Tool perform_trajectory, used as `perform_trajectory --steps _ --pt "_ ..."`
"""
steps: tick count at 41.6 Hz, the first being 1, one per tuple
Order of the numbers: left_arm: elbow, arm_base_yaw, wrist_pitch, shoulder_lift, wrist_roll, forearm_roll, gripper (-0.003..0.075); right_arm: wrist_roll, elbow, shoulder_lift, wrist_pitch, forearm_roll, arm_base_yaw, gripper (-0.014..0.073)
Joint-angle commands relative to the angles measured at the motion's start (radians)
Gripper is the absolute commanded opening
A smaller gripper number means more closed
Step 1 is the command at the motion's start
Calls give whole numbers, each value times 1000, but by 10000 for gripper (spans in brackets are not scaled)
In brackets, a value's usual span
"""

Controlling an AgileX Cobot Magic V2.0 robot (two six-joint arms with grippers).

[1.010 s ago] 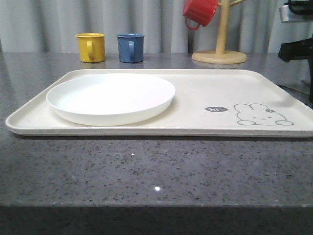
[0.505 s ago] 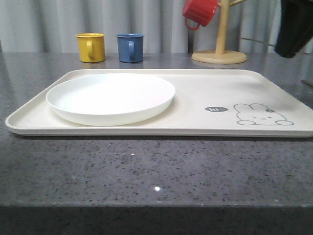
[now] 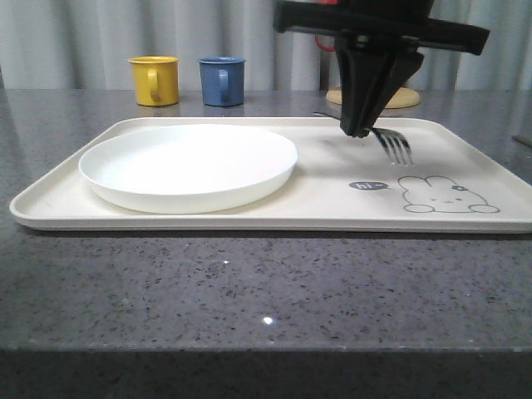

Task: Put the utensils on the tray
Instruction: 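Carry the fork onto the tray beside the plate and lower it, then open the right gripper and lift it off the fork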

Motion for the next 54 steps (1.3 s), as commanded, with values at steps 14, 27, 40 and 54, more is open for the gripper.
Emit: perform_trajectory --steps 14,27,40,54 --pt "-26 -8 -70 -4 -9 -4 439 161 -47 30 -59 -20 1 -11" --pt "-26 -8 -70 -4 -9 -4 439 161 -47 47 -68 -21 1 202" --pt "-26 -8 -70 -4 -9 -4 439 -9 -46 -95 -20 -77 1 244" --pt "-26 -8 -70 -4 -9 -4 439 -219 144 -402 36 -183 -202 244"
